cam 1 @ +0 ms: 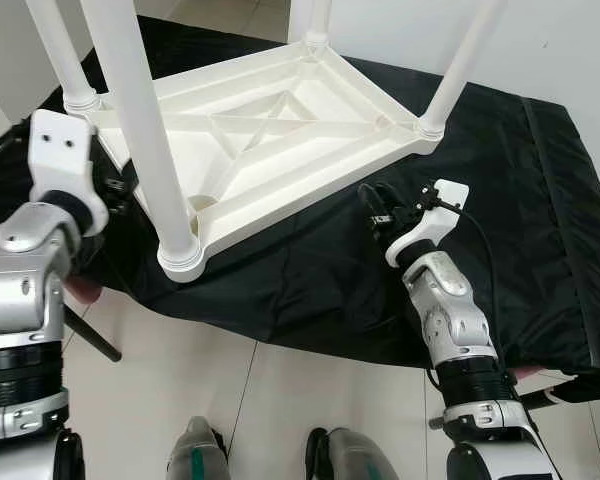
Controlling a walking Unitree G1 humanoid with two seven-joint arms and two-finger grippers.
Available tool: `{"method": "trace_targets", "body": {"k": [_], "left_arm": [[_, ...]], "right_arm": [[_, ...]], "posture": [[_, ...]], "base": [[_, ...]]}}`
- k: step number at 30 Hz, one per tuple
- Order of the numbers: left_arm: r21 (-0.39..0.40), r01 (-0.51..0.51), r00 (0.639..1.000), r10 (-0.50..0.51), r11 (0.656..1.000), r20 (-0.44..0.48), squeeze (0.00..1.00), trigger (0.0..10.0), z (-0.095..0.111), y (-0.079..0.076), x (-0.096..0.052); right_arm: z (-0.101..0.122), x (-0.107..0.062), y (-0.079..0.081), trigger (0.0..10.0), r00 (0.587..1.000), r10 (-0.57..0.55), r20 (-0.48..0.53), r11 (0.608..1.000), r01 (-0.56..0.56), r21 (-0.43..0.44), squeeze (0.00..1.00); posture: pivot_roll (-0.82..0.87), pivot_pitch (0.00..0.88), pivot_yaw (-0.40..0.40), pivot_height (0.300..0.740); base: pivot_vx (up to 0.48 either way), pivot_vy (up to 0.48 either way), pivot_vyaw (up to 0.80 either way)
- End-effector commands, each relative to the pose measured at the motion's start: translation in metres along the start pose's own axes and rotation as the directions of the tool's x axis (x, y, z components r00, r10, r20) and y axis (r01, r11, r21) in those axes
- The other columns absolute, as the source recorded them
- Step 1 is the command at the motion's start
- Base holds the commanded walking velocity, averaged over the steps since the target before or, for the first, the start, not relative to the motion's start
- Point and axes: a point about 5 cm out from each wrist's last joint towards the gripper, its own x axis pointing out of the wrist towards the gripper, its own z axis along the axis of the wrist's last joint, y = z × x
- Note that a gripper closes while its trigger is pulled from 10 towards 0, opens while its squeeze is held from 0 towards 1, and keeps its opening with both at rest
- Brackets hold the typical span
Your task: Building children table
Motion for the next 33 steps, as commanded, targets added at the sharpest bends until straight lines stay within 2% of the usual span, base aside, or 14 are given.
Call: {"method": "trace_targets", "body": {"k": [1,3,4,5,6,11,13,15,18,22,24,25,27,33], "left_arm": [[-0.012,-0.072,0.997,0.072,0.997,-0.005,0.0,10.0,0.0,-0.002,0.003],[-0.032,-0.058,0.998,0.058,0.998,0.003,0.0,10.0,0.001,-0.009,0.007],[-0.017,-0.03,0.999,0.03,0.999,0.009,0.0,10.0,0.002,-0.019,0.011],[-0.017,-0.03,0.999,0.03,0.999,0.009,0.0,10.0,0.002,-0.019,0.011],[-0.036,0.041,0.999,-0.04,0.999,0.028,0.0,10.0,0.005,-0.042,0.019],[-0.052,0.09,0.995,-0.087,0.995,0.043,0.0,10.0,0.009,-0.058,0.023],[-0.059,0.112,0.993,-0.11,0.992,0.047,0.0,10.0,0.011,-0.064,0.024],[-0.07,0.152,0.987,-0.148,0.986,0.059,0.0,10.0,0.016,-0.076,0.027],[-0.077,0.161,0.985,-0.156,0.984,0.069,0.0,10.0,0.02,-0.082,0.03],[-0.086,0.176,0.982,-0.169,0.981,0.078,0.0,10.0,0.024,-0.088,0.032],[-0.097,0.182,0.981,-0.174,0.978,0.085,0.0,10.0,0.027,-0.096,0.034],[-0.097,0.182,0.981,-0.174,0.978,0.085,0.0,10.0,0.027,-0.096,0.034],[-0.111,0.185,0.98,-0.175,0.976,0.092,0.0,10.0,0.031,-0.102,0.037],[-0.121,0.187,0.979,-0.176,0.975,0.099,0.0,10.0,0.034,-0.104,0.039]], "right_arm": [[0.0,0.0,0.0,10.0,1.0,-0.006,0.003,1.0,0.006,-0.002,0.0],[0.0,0.001,0.001,10.0,1.0,-0.003,0.004,1.0,0.003,-0.002,0.0],[0.001,0.002,0.002,10.0,1.0,0.001,0.005,1.0,-0.001,-0.001,0.0],[0.001,0.002,0.002,10.0,1.0,0.001,0.005,1.0,-0.001,-0.001,0.0],[0.001,0.003,0.006,10.0,1.0,0.004,0.002,1.0,-0.004,-0.002,0.0],[-0.002,0.003,0.007,10.0,0.999,-0.021,-0.032,0.999,0.02,-0.033,0.0],[-0.006,0.003,0.004,10.0,0.997,-0.061,-0.053,0.996,0.058,-0.066,0.0],[-0.013,0.002,-0.001,10.0,0.985,-0.15,-0.085,0.984,0.141,-0.111,0.0],[-0.015,0.001,0.001,10.0,0.985,-0.149,-0.082,0.984,0.139,-0.113,0.0],[-0.014,-0.002,0.007,10.0,0.995,-0.08,-0.066,0.993,0.074,-0.092,0.0],[-0.011,-0.01,0.008,10.0,0.998,0.024,-0.055,0.999,-0.026,-0.04,0.0],[-0.011,-0.01,0.008,10.0,0.998,0.024,-0.055,0.999,-0.026,-0.04,0.0],[-0.007,-0.022,0.011,10.0,0.978,0.194,-0.078,0.981,-0.195,-0.01,0.0],[-0.002,-0.028,0.013,10.0,0.951,0.289,-0.106,0.956,-0.293,-0.026,0.0]], "posture": [[0.01,0.069,-0.058,0.74],[0.01,0.069,-0.059,0.74],[0.0,0.069,-0.056,0.74],[0.0,0.069,-0.056,0.74],[-0.01,0.067,-0.052,0.74],[-0.02,0.065,-0.05,0.74],[-0.03,0.062,-0.044,0.74],[-0.04,0.06,-0.036,0.74],[-0.04,0.06,-0.036,0.74],[-0.03,0.057,-0.032,0.74],[-0.03,0.053,-0.02,0.74],[-0.03,0.053,-0.02,0.74],[-0.03,0.053,-0.008,0.74],[-0.03,0.059,-0.003,0.74]], "base": [[0.0,0.0,0.0],[0.0,0.0,0.0],[0.0,0.0,0.0],[0.0,0.0,0.0],[0.0,0.0,0.0],[0.0,0.0,0.0],[0.0,0.0,0.0],[0.0,0.0,0.0],[0.0,0.0,0.0],[0.0,0.0,0.0],[0.0,0.0,0.0],[0.0,0.0,0.0],[0.0,0.0,0.0],[0.0,0.0,0.0]]}}
